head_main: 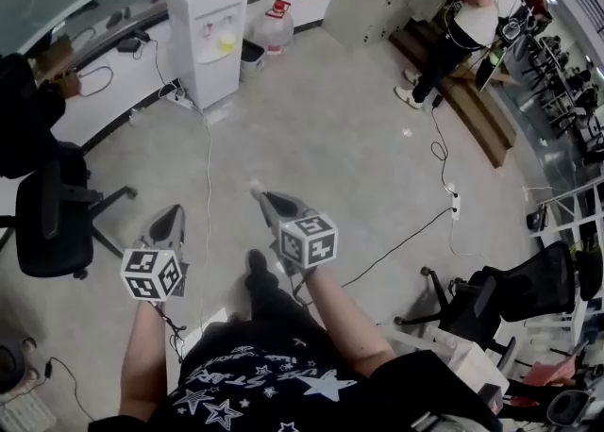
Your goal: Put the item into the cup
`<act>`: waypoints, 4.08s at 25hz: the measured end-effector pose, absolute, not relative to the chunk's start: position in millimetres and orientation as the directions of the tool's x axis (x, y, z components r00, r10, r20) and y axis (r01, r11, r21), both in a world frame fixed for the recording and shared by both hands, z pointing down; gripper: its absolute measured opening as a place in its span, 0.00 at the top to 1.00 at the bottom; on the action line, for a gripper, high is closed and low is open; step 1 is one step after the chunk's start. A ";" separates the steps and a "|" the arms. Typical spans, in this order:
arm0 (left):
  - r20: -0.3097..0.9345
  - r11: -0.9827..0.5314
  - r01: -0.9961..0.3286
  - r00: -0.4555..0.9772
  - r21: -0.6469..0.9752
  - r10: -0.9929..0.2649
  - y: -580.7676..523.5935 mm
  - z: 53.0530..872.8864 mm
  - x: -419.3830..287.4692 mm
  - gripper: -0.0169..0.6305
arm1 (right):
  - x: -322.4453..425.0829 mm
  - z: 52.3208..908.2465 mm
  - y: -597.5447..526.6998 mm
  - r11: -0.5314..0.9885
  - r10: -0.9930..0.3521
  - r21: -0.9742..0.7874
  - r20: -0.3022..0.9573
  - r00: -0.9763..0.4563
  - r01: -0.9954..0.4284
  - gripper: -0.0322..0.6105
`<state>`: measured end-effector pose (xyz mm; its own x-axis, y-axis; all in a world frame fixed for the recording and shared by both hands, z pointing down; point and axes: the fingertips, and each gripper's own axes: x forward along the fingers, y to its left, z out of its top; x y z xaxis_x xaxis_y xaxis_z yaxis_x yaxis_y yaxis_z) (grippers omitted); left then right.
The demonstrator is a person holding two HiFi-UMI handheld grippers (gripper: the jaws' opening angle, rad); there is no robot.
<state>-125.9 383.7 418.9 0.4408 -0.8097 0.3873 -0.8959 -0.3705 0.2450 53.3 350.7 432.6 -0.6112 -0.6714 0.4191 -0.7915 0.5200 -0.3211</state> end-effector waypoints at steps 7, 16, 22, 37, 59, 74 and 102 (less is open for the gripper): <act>0.383 -0.338 -0.916 0.399 0.217 -0.833 299.2 405.3 -102.3 0.99 | 71.4 420.8 258.3 0.562 -0.648 -0.329 0.395 -0.651 -0.759 0.95; 0.396 -0.292 -0.928 0.365 0.233 -0.843 236.2 409.6 -71.7 0.99 | 106.1 427.2 185.2 0.581 -0.618 -0.343 0.403 -0.675 -0.738 0.95; 0.402 -0.287 -0.931 0.357 0.224 -0.843 211.5 407.6 -64.3 0.99 | 121.5 436.1 164.1 0.563 -0.615 -0.364 0.415 -0.670 -0.742 0.95; 0.404 -0.307 -0.912 0.398 0.272 -0.824 104.8 432.5 -68.2 0.99 | 126.0 460.7 79.5 0.504 -0.624 -0.374 0.466 -0.628 -0.779 0.95; 0.432 -0.365 -0.864 0.493 0.348 -0.755 -130.0 458.0 -134.4 0.99 | 59.0 468.7 -145.3 0.409 -0.661 -0.332 0.535 -0.526 -0.850 0.95; 0.425 -0.353 -0.849 0.509 0.394 -0.749 -200.9 474.4 -171.3 0.99 | 19.6 477.2 -206.8 0.398 -0.657 -0.309 0.560 -0.504 -0.864 0.95; 0.465 -0.082 -0.920 0.268 0.383 -0.844 -326.2 558.3 -161.0 0.99 | -1.5 584.4 -414.4 0.577 -0.473 -0.319 0.620 -0.626 -0.752 0.95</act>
<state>-161.0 -326.2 558.3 0.2683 -0.8439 0.4646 -0.9201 -0.0815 0.3832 -1.5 -414.4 584.4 -0.6258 -0.4735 0.6198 -0.7522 0.5766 -0.3190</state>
